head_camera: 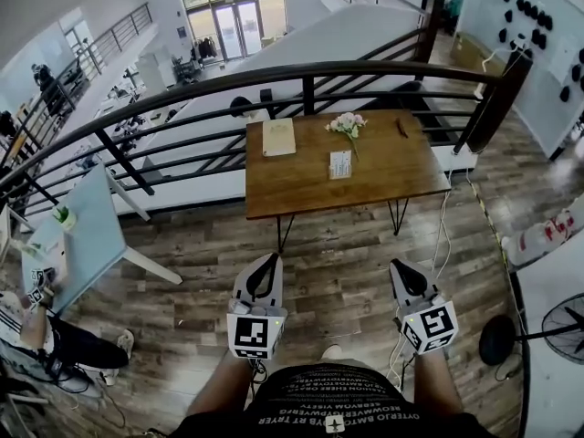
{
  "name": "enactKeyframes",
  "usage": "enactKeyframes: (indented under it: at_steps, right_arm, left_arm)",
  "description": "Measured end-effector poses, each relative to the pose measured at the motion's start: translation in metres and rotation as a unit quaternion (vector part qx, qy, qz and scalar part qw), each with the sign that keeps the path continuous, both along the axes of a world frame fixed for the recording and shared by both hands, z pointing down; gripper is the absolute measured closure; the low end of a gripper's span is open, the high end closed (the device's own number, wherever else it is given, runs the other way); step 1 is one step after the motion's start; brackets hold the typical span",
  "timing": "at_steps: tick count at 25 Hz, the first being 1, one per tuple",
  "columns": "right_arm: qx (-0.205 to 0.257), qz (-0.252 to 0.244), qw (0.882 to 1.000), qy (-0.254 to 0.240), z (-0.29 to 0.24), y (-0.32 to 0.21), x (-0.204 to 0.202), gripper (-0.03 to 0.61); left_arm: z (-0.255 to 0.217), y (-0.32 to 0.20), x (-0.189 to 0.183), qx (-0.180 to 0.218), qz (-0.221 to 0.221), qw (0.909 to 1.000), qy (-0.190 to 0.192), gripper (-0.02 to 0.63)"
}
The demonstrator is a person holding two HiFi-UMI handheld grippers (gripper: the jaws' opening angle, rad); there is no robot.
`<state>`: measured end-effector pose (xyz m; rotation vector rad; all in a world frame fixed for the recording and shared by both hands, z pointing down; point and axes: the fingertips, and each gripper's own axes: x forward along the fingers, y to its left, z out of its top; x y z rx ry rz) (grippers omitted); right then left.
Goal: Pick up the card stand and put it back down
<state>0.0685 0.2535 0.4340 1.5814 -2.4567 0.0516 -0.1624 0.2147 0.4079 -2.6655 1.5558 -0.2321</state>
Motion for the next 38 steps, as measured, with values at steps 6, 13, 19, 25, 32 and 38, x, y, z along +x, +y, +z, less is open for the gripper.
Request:
enactKeyframes:
  at_steps: [6,13,19,25,32,38]
  right_arm:
    - [-0.004,-0.002,1.000,-0.012,0.008,-0.015,0.038,0.563]
    - [0.000,-0.006,1.000,-0.018,0.010,-0.023,0.056,0.565]
    - [0.002,0.005,1.000,-0.017,0.010,-0.026,0.065,0.564]
    - [0.003,0.013,1.000,-0.019,0.014,-0.038,0.062,0.565]
    - [0.007,0.010,1.000,-0.012,0.010,-0.076,0.044,0.565]
    - [0.004,0.007,1.000,-0.005,0.010,-0.126,0.035,0.563]
  left_arm:
    - [0.003,-0.011,0.034,-0.007,-0.003,1.0000,-0.003,0.591]
    - [0.005,-0.018,0.052,-0.009,-0.005,0.9999,-0.003,0.591]
    - [0.009,-0.019,0.053,-0.013,-0.002,0.9999,-0.006,0.591]
    - [0.011,-0.031,0.049,-0.004,0.003,0.9999,-0.010,0.591]
    - [0.013,-0.071,0.038,0.000,0.006,0.9999,-0.009,0.591]
    - [0.022,-0.120,0.031,-0.010,0.005,0.9999,-0.009,0.591]
